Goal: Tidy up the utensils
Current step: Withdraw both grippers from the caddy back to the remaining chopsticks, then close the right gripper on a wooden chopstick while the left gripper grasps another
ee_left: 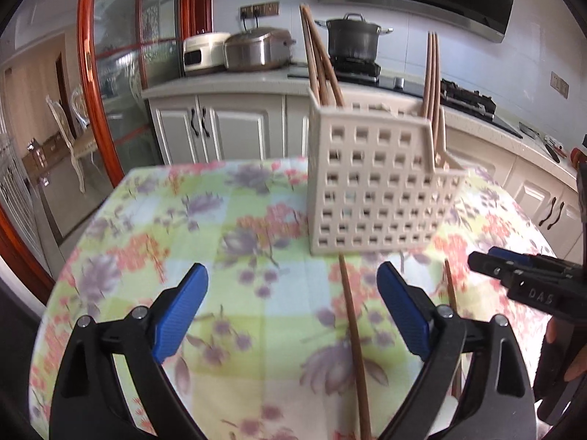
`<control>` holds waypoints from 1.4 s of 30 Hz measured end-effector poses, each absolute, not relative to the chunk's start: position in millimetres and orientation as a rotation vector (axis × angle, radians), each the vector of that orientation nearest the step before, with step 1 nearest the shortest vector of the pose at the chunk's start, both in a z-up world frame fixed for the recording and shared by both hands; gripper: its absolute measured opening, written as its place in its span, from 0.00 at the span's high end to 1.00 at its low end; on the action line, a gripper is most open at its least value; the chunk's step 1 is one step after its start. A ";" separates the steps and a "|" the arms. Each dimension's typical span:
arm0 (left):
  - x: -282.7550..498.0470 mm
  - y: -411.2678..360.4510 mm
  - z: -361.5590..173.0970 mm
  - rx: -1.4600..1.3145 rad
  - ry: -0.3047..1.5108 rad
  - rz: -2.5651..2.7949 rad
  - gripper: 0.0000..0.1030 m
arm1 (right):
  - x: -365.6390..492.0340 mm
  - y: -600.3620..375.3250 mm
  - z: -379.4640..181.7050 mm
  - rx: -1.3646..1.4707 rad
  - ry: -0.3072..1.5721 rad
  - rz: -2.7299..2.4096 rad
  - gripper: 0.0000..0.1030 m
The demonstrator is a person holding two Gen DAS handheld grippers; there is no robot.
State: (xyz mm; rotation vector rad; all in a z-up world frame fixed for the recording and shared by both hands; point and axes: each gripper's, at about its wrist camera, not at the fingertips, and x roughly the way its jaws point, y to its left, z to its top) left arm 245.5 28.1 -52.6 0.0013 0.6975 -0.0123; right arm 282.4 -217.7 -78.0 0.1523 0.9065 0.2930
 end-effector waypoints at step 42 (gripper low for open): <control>244.3 -7.9 -91.3 0.028 0.879 -0.084 0.40 | 219.3 -194.4 -96.9 -0.108 0.915 0.318 0.93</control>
